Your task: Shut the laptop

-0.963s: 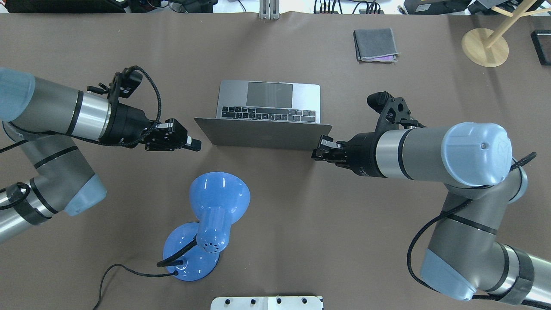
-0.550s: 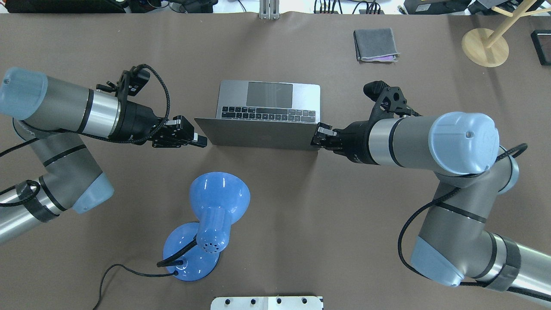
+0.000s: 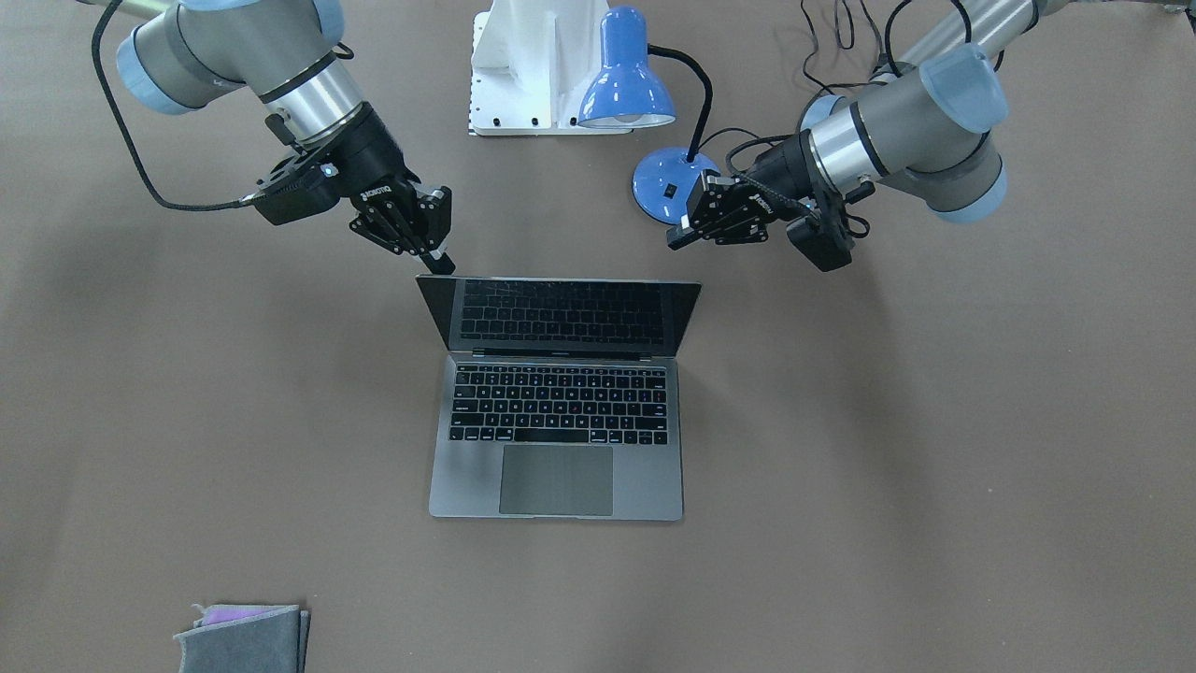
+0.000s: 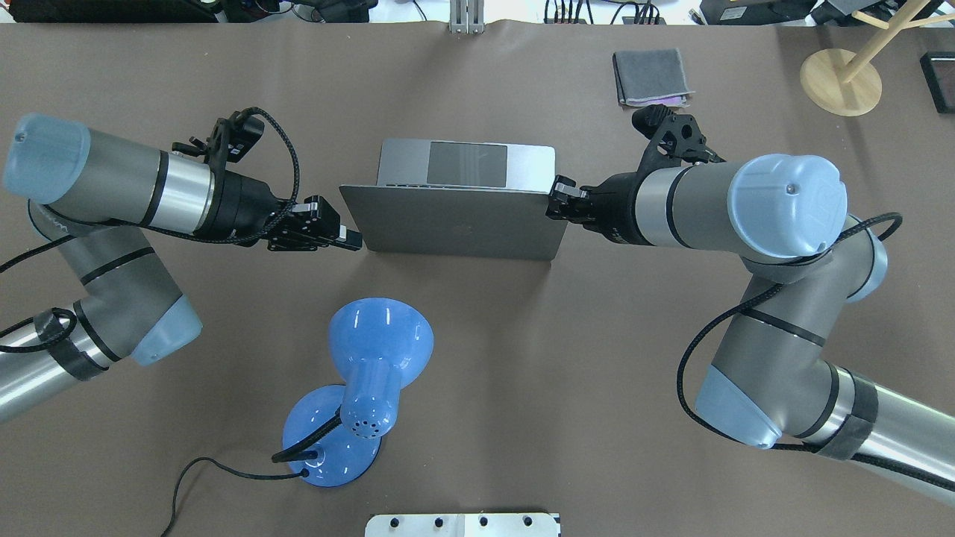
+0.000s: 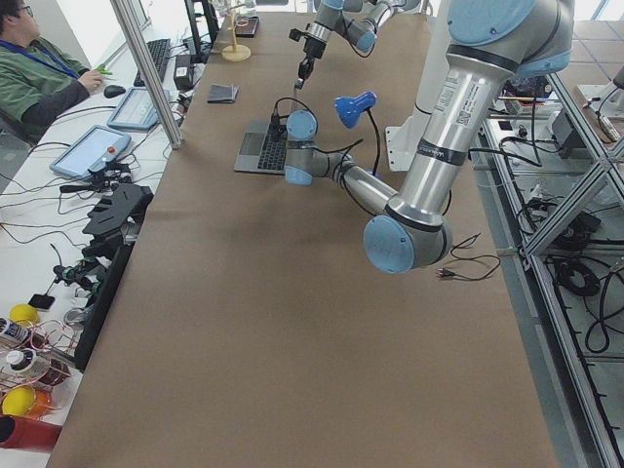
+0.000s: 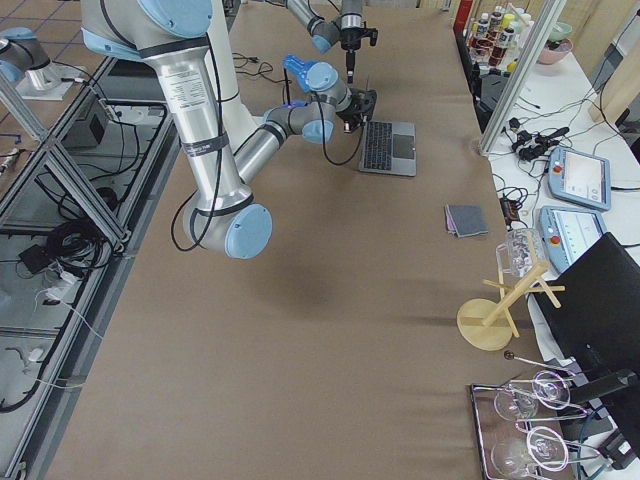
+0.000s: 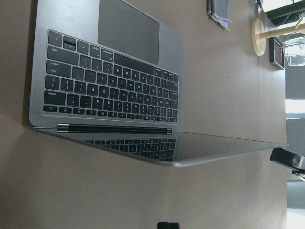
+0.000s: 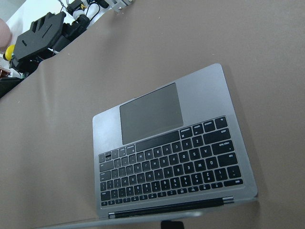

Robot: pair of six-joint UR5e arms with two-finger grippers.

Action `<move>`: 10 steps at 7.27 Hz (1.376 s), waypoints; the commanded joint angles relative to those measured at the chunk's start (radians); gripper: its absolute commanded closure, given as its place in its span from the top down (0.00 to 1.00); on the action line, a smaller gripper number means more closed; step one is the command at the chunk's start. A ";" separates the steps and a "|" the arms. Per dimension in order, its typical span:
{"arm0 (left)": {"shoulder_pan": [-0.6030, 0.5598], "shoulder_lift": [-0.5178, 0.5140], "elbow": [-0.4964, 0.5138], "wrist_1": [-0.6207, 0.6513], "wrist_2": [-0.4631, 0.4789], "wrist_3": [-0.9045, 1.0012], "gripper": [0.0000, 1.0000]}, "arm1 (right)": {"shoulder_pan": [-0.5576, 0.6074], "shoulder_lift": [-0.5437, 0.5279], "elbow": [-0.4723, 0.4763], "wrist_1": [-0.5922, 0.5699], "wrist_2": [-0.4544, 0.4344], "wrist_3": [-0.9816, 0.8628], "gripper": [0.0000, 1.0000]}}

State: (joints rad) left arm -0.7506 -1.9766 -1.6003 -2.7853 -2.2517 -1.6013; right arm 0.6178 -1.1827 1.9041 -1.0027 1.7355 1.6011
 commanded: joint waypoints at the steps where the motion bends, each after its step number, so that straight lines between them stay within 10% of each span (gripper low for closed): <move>1: -0.003 -0.022 0.026 0.001 0.046 0.004 0.00 | 0.025 0.011 -0.032 0.003 0.004 -0.012 0.00; 10: -0.044 -0.180 0.175 0.213 0.201 0.132 0.00 | 0.088 0.110 -0.216 0.003 0.004 -0.038 0.00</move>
State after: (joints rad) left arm -0.7833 -2.1250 -1.4794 -2.5738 -2.0623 -1.4776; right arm 0.6985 -1.0887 1.7185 -1.0005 1.7395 1.5662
